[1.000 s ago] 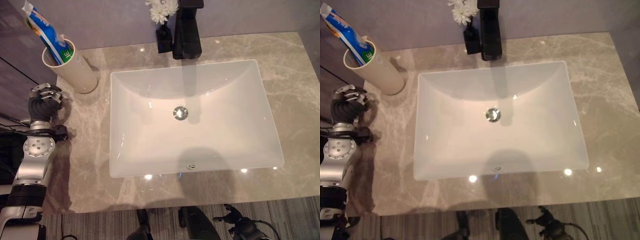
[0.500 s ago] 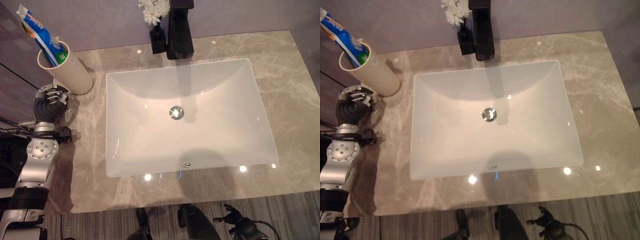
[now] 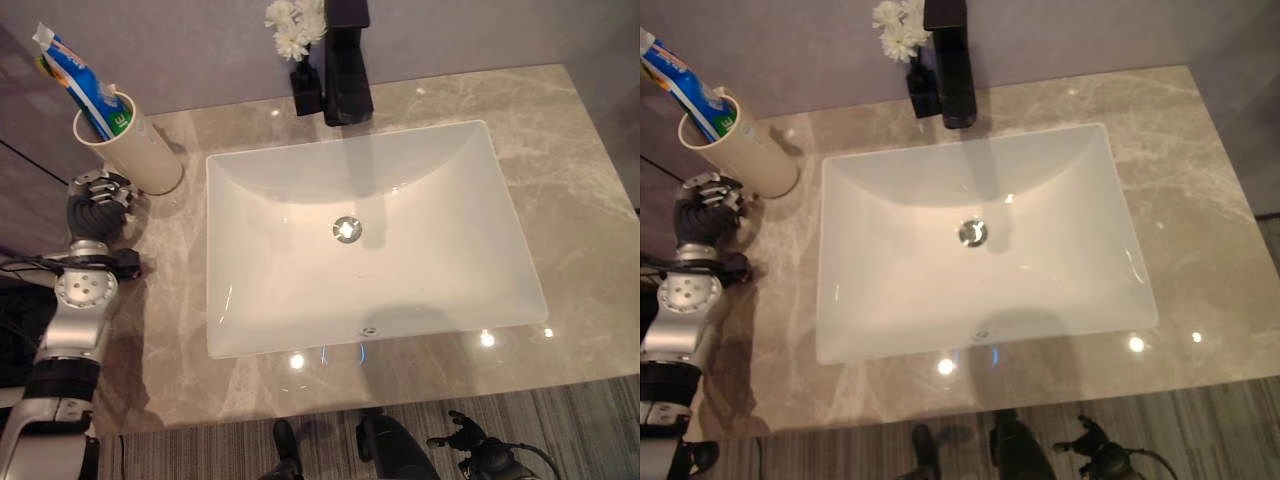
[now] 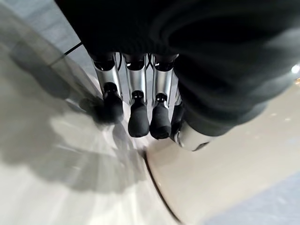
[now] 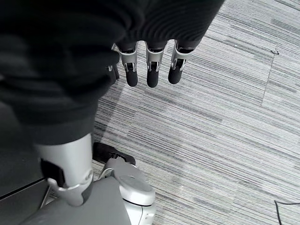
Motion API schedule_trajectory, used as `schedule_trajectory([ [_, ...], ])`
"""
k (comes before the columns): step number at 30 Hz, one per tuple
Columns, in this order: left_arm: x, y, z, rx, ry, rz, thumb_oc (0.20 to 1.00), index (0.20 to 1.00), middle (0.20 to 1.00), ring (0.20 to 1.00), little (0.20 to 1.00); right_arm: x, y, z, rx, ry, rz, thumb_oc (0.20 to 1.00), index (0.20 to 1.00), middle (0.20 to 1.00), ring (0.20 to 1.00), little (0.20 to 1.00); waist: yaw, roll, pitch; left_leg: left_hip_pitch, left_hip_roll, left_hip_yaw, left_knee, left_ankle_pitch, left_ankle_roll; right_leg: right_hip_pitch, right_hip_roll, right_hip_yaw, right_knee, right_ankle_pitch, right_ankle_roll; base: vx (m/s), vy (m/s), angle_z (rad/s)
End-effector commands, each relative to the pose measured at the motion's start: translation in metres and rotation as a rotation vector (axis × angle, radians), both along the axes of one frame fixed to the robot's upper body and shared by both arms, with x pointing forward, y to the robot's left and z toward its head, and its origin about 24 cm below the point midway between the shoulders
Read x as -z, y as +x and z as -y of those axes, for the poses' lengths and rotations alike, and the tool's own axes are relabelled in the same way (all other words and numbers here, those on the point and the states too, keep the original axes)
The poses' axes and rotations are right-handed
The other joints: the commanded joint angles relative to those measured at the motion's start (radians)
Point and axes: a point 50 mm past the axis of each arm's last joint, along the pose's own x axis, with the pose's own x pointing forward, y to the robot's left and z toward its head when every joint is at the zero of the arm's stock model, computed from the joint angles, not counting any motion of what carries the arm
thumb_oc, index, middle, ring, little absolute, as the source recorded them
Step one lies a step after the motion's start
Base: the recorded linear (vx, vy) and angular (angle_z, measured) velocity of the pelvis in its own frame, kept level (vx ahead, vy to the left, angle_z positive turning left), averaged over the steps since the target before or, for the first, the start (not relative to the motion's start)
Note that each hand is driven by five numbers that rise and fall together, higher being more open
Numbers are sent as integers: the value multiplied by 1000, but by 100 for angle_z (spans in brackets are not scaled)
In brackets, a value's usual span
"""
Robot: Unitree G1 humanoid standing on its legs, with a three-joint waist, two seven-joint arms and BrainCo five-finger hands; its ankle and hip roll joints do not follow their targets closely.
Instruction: Put brush and paste in cup on sink, flatten towel.
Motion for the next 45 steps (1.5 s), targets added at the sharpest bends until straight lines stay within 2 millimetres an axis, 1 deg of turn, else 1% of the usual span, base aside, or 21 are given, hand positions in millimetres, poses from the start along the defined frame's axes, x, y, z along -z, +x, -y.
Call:
schedule_trajectory([
  [1,-26,7,-3,-25,57,56,200,200,200,200,200,-5,7,7,-12,-27,30,1000,1000,1000,1000,1000,-24,-4,68,104,-20,-19,11,113,-21,8,-27,-27,90,-86,80,9,2,-3],
  [4,-33,12,-1,-20,74,62,200,200,200,200,200,-5,5,6,-14,-28,27,1000,1000,1000,1000,1000,-29,-6,69,103,-19,-14,11,107,-21,0,-24,-20,97,-89,79,7,0,-1],
  [9,-37,17,5,-8,88,67,200,200,200,200,200,-4,5,5,-19,-26,26,1000,1000,1000,1000,1000,-33,-3,71,110,-14,-10,11,101,-22,1,-18,-19,104,-97,78,18,0,-6],
  [11,-39,19,8,-2,100,69,200,200,200,200,200,-4,7,3,-23,-22,32,1000,1000,1000,1000,1000,-37,-7,68,106,-16,-10,11,105,-22,-8,-19,-19,107,-95,77,0,0,0],
  [15,-41,25,17,20,108,75,200,200,200,200,200,-5,9,1,-24,-15,43,1000,1000,1000,1000,1000,-41,-8,71,108,-15,-8,11,105,-23,-10,-15,-19,110,-98,76,0,0,0],
  [18,-42,27,20,27,108,77,200,200,200,200,200,-6,12,-1,-24,-8,55,1000,1000,1000,1000,1000,-43,-8,73,107,-13,-7,11,106,-24,-13,-14,-19,111,-99,75,0,0,0],
  [20,-42,30,28,49,107,82,200,200,200,200,200,-7,15,-2,-27,-5,67,1000,1000,1000,1000,1000,-46,-9,77,109,-11,-5,11,108,-25,-16,-10,-17,115,-101,74,0,0,0],
  [27,-39,33,40,88,102,86,200,200,200,200,200,-5,12,-3,-26,-2,58,1000,1000,1000,1000,1000,-49,-7,75,111,-9,0,11,109,-25,-21,-4,-10,121,-105,71,1,-2,0],
  [30,-42,35,48,113,106,101,200,200,200,200,200,-5,11,-2,-28,-11,52,1000,1000,1000,1000,1000,-52,-6,75,117,-10,3,11,110,-24,-21,3,-6,118,-104,69,0,0,0],
  [36,-48,40,59,137,102,128,200,200,200,200,200,-5,11,0,-31,-17,48,1000,1000,1000,1000,1000,-56,0,75,123,-6,10,11,115,-26,-24,13,1,119,-108,66,2,-11,-5],
  [45,-47,44,77,182,51,159,200,200,200,200,200,-5,10,2,-24,-30,44,1000,1000,1000,1000,1000,-61,5,76,124,-4,16,11,134,-28,-26,19,9,114,-108,61,4,-19,-6],
])
